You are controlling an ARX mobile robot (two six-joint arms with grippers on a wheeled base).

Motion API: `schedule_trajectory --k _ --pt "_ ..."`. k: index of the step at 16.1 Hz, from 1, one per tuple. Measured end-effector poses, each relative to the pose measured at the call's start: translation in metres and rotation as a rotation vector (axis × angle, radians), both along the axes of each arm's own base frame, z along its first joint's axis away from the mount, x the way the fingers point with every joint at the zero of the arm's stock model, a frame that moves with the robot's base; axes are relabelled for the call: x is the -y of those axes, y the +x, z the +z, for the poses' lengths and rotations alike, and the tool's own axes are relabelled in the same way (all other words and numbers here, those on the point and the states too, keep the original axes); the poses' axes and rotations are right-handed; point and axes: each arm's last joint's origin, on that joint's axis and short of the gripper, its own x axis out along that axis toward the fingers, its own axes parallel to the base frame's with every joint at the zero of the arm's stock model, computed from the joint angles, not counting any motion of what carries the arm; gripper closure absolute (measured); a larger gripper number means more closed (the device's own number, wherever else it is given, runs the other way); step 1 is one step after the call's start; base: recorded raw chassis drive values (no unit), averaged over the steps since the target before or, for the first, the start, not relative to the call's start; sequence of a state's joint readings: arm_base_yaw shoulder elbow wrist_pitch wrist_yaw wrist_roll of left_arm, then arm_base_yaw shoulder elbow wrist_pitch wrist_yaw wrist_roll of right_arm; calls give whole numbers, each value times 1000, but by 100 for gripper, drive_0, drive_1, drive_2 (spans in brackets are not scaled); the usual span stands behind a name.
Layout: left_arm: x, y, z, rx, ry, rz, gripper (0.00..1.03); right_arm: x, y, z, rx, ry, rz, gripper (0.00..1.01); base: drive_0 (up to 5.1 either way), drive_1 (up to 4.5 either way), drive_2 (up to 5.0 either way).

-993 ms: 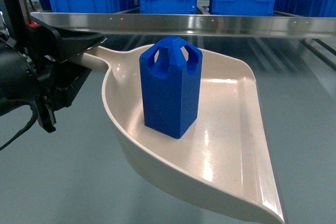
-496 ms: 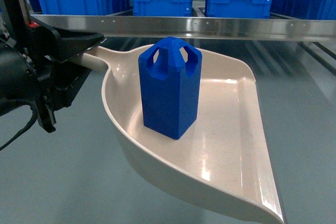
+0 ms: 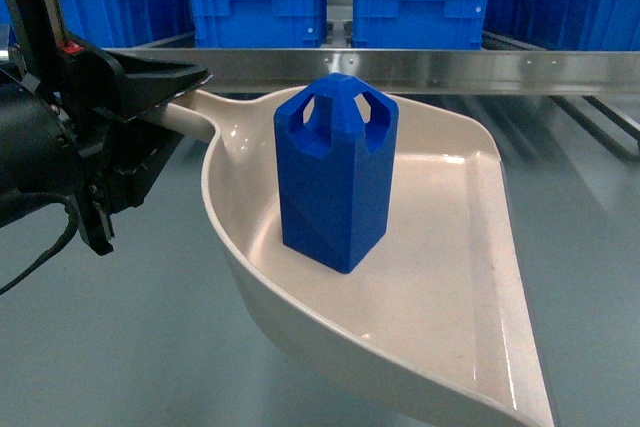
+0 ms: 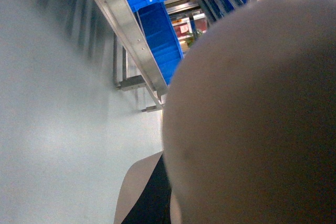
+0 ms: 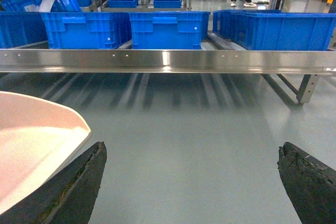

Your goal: Place part in tray to right shelf

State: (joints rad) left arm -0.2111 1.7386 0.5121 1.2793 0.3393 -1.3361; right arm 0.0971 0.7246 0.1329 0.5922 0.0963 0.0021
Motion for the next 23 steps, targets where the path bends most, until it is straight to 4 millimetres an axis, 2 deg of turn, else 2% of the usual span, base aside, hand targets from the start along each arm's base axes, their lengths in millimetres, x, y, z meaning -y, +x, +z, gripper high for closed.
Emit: schedule_trajectory --k 23 --pt "-1 0 0 0 0 7 87 0 0 0 -1 0 0 3 8 416 -400"
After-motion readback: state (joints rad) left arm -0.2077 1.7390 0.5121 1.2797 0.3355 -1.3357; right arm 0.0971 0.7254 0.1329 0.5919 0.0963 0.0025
